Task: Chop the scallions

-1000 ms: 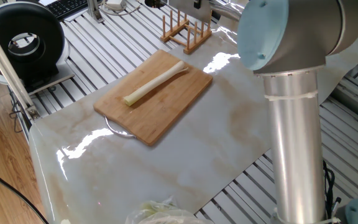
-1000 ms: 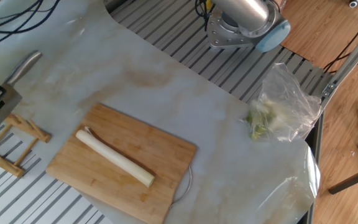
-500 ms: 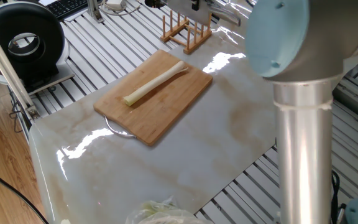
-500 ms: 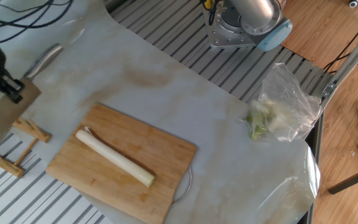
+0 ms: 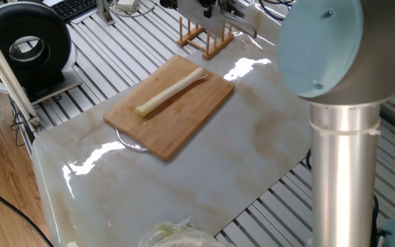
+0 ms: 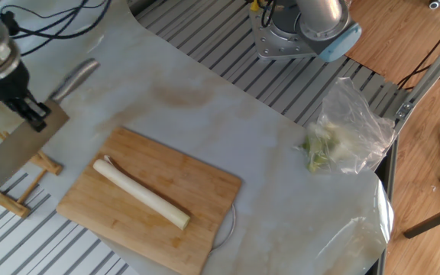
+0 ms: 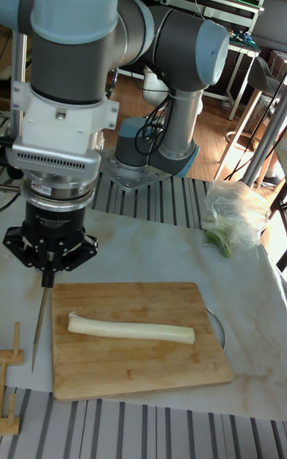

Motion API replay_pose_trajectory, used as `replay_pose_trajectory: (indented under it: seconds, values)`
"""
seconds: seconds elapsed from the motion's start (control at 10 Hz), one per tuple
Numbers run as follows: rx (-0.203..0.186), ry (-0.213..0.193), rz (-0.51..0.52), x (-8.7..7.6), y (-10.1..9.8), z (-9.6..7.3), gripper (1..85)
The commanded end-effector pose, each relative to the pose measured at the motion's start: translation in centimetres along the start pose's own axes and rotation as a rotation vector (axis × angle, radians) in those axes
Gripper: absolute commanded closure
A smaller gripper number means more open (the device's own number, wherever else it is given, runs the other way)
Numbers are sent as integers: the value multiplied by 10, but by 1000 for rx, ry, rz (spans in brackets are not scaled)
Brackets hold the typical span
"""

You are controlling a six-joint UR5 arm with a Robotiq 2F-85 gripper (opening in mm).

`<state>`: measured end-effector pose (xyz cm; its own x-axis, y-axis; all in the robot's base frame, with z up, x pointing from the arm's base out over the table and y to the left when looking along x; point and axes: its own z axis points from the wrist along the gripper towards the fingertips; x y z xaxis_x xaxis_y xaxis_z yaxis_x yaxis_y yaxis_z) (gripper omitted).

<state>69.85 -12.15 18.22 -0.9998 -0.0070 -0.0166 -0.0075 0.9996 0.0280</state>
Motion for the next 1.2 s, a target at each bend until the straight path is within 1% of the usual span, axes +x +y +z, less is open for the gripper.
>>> replay_pose_trajectory:
  seconds: [0.0, 0.1, 0.2, 0.3, 0.5, 0.6, 0.7, 0.8, 0.9, 1.0, 1.1]
  values:
    - [-13, -11, 80, 4, 18, -5, 843]
    - [-26, -15, 105, 7, 27, -6, 843]
    - [-21, -12, 91, 13, 28, -4, 843]
    - [-18, -16, 82, 14, 29, -2, 843]
    - [-13, -37, 89, 9, 31, 2, 843]
    - [-11, -37, 100, 9, 31, 3, 843]
    - [0, -33, 106, 11, 30, 5, 843]
    - [-3, -44, 109, 7, 29, 5, 843]
    - [-18, -49, 91, 6, 33, 4, 843]
    - [-34, -40, 64, 8, 37, 4, 843]
    - [-36, -48, 31, 6, 38, 4, 843]
